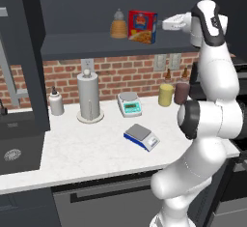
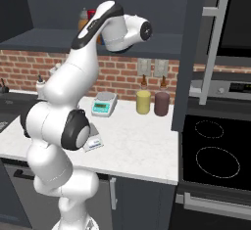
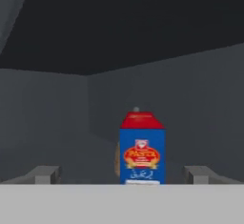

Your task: Pick the boxed food and place it on the digital scale for weighing, and close the cabinet.

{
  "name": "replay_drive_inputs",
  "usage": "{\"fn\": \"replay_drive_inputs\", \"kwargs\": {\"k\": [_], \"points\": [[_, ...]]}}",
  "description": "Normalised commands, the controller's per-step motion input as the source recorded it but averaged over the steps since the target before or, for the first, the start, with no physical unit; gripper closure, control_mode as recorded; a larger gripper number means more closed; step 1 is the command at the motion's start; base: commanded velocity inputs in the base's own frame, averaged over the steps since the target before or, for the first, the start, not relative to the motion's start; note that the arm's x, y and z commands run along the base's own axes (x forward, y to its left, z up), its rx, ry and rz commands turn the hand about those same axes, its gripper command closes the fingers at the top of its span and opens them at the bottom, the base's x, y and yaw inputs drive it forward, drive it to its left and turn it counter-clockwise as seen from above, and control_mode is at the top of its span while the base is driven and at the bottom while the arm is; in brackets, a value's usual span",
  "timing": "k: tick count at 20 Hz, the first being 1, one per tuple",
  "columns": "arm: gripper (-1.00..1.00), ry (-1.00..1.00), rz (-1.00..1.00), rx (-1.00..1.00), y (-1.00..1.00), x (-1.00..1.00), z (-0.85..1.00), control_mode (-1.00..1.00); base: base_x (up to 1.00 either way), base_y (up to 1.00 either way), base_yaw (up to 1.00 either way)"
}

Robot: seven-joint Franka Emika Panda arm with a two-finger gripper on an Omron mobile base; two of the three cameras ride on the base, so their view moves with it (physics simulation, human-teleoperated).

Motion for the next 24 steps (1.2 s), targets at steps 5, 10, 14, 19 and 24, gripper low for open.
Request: {"fn": "replay_drive_inputs", "kwargs": {"k": [5,10,14,19,24], "points": [[-1.0,0.06,0.0,0.07,0.0,0.29,0.0,-1.0,0.0,0.0,0.0],[-1.0,0.08,0.0,0.02,0.0,0.31,0.0,-1.0,0.0,0.0,0.0],[-1.0,0.06,0.0,0.0,0.12,0.25,0.0,-1.0,0.0,0.0,0.0],[-1.0,0.03,0.0,0.0,0.22,0.12,0.0,-1.0,0.0,0.0,0.0],[-1.0,0.0,0.0,0.0,0.21,0.0,0.0,-1.0,0.0,0.0,0.0]]}}
